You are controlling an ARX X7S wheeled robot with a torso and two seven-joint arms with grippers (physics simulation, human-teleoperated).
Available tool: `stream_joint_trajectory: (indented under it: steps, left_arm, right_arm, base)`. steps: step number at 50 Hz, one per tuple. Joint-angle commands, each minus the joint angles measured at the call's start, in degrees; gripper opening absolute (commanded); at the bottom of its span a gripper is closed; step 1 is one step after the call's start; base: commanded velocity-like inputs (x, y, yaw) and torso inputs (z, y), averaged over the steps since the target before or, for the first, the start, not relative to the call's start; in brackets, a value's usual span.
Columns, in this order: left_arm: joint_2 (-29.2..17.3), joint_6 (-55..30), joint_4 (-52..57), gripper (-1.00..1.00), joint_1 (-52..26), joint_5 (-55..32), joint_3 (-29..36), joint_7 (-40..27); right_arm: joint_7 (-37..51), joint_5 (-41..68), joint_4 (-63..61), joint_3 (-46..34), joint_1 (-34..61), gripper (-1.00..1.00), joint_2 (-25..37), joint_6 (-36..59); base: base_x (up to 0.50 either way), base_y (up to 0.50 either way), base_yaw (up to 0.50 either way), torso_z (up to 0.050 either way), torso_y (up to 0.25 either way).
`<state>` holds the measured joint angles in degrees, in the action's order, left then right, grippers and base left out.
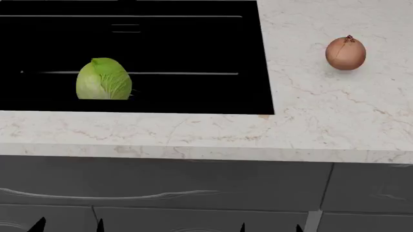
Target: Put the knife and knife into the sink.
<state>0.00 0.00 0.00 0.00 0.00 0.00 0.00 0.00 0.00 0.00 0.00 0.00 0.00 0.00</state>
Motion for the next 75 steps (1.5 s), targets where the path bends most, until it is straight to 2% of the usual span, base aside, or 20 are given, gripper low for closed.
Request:
stream_joint_trajectory:
  steps: [1, 14, 19, 22, 30, 32, 40, 47, 49, 52, 53, 54, 56, 61, 68, 75]
  left_arm:
    - [-0.6, 0.0, 0.0, 1.0, 0.0, -0.6, 0.6, -0.6]
    - [-2.7, 1.6, -0.5, 1.0, 0.2, -1.7, 3.4, -3.4]
    - [-3.7, 0.1, 2.7, 1.0, 0.4, -2.3, 3.2, -4.4]
    - [-4.6, -3.7, 9.9, 1.0, 0.5, -2.2, 3.1, -4.9]
    - [-7.5, -25.9, 36.8, 1.0, -6.4, 1.4, 3.2, -6.8]
    - [-8.3, -23.1, 37.1, 1.0, -5.6, 2.6, 3.3, -7.5]
    - [-10.6, -43.1, 54.0, 1.0, -15.1, 4.3, 3.4, -5.8]
    - [-12.4, -56.7, 60.0, 1.0, -25.6, 7.6, 4.2, -4.3]
    - [-10.3, -56.6, 60.0, 1.0, -27.1, 12.7, 4.4, -0.3]
    - [-3.1, -56.4, 60.0, 1.0, -30.4, 26.7, 3.7, 12.4]
    - [-2.2, -52.8, 60.0, 1.0, -29.9, 29.9, 3.7, 14.9]
    - [-0.3, -53.5, 60.0, 1.0, -31.1, 31.7, 2.4, 18.1]
    - [-0.1, -53.2, 60.0, 1.0, -32.2, 29.8, 0.4, 18.9]
    - [-0.1, -53.4, 60.0, 1.0, -33.1, 31.1, 1.2, 19.0]
    - [-0.1, -52.3, 60.0, 1.0, -32.5, 30.2, 0.6, 18.7]
    - [0.0, -51.7, 60.0, 1.0, -31.8, 29.1, -0.2, 18.4]
  right_arm:
    - [0.7, 0.5, 0.0, -0.7, 0.0, 1.0, 0.5, 0.0]
    - [4.0, 2.4, -1.1, -3.1, -0.3, 1.0, 2.7, 0.9]
    - [4.9, 2.4, -3.4, -3.7, -0.5, 1.0, 3.5, 2.1]
    - [5.6, 2.4, -10.4, -3.5, -0.6, 1.0, 4.4, 6.1]
    - [6.2, 0.8, -36.9, -4.2, 4.8, 1.0, 7.3, 25.6]
    - [5.9, 0.4, -41.2, -4.8, 7.2, 1.0, 8.0, 30.5]
    - [4.1, 0.2, -55.2, -7.4, 20.8, 1.0, 9.2, 50.2]
    - [3.5, 0.6, -60.0, -9.2, 32.4, 1.0, 8.8, 61.1]
    - [3.8, 0.8, -60.0, -9.7, 34.5, 1.0, 8.9, 62.2]
    - [4.3, 3.2, -60.0, -8.2, 36.2, 1.0, 8.7, 63.4]
    - [4.9, 3.3, -59.9, -8.5, 36.3, 1.0, 9.0, 63.5]
    - [5.1, 3.2, -59.6, -8.6, 36.0, 1.0, 9.1, 63.1]
    - [5.2, 3.4, -59.0, -7.9, 36.1, 1.0, 9.2, 62.8]
    - [5.7, 4.4, -59.9, -7.0, 37.8, 1.0, 9.9, 64.2]
    - [13.7, 13.4, -59.9, -6.2, 37.9, 1.0, 14.0, 62.5]
    - [16.0, 16.4, -59.5, -6.4, 38.0, 1.0, 14.9, 61.5]
  base:
    - [0.0, 0.0, 0.0, 0.0, 0.0]
    - [0.0, 0.0, 0.0, 0.0, 0.0]
    - [0.0, 0.0, 0.0, 0.0, 0.0]
    - [0.0, 0.0, 0.0, 0.0, 0.0]
    - [0.0, 0.0, 0.0, 0.0, 0.0]
    - [0.0, 0.0, 0.0, 0.0, 0.0]
    - [0.0, 0.0, 0.0, 0.0, 0.0]
    - [0.0, 0.0, 0.0, 0.0, 0.0]
    - [0.0, 0.0, 0.0, 0.0, 0.0]
    - [0.0, 0.0, 0.0, 0.0, 0.0]
    - [0.0, 0.0, 0.0, 0.0, 0.0]
    - [0.0, 0.0, 0.0, 0.0, 0.0]
    - [0.0, 0.0, 0.0, 0.0, 0.0]
    - [0.0, 0.0, 0.0, 0.0, 0.0]
    - [0.0, 0.02, 0.0, 0.0, 0.0]
    - [0.0, 0.2, 0.0, 0.0, 0.0]
